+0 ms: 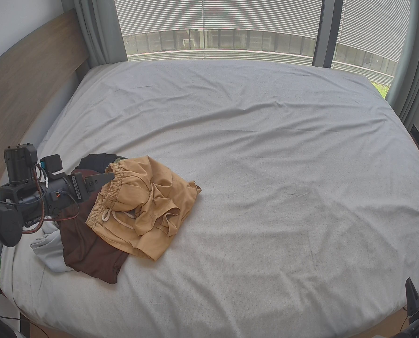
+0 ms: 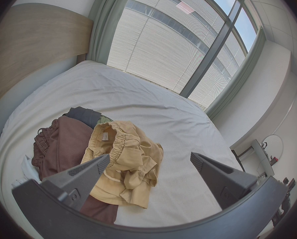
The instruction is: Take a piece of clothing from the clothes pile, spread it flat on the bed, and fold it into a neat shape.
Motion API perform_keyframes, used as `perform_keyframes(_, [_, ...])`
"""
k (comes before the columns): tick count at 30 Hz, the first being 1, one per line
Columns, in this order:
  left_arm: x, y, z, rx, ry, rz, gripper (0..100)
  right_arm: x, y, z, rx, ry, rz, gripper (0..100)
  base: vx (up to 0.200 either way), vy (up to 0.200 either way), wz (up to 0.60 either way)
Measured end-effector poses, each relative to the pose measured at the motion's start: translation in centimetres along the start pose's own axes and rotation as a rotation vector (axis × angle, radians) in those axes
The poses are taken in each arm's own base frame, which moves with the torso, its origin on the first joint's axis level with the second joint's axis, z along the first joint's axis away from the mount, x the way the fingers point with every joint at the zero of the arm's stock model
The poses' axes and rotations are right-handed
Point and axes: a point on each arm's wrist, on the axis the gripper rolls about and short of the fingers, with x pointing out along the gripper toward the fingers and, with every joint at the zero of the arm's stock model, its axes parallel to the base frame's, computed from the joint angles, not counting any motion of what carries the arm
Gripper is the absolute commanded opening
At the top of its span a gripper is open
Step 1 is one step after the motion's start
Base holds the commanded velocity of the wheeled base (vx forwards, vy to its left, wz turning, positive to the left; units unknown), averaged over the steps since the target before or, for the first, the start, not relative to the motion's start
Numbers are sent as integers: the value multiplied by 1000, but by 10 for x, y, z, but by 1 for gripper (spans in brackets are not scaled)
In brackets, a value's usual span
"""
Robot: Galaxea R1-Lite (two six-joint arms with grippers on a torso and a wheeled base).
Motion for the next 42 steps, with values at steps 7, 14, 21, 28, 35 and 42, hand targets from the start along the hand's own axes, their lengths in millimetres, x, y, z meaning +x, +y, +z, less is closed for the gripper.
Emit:
perform_keyframes(7, [21,14,-3,-14,17,14,100,0,0,0,0,0,0,100,0,0,0])
perform_keyframes(14, [44,28,-1,-21,24,13,100,0,0,0,1,0,-1,100,0,0,0])
perform_keyframes(21, [62,38,-1,-22,19,10,100,0,0,0,2,-1,-1,100,0,0,0])
perform_keyframes(28, [78,44,-5,-30,48,-48,100,0,0,0,1,-1,0,100,0,0,0])
perform_keyframes(35, [93,52,-6,-32,52,-58,100,0,0,0,2,-1,-1,100,0,0,0])
perform_keyframes(42, [104,58,-10,-28,50,-84,100,0,0,0,2,-1,-1,100,0,0,0])
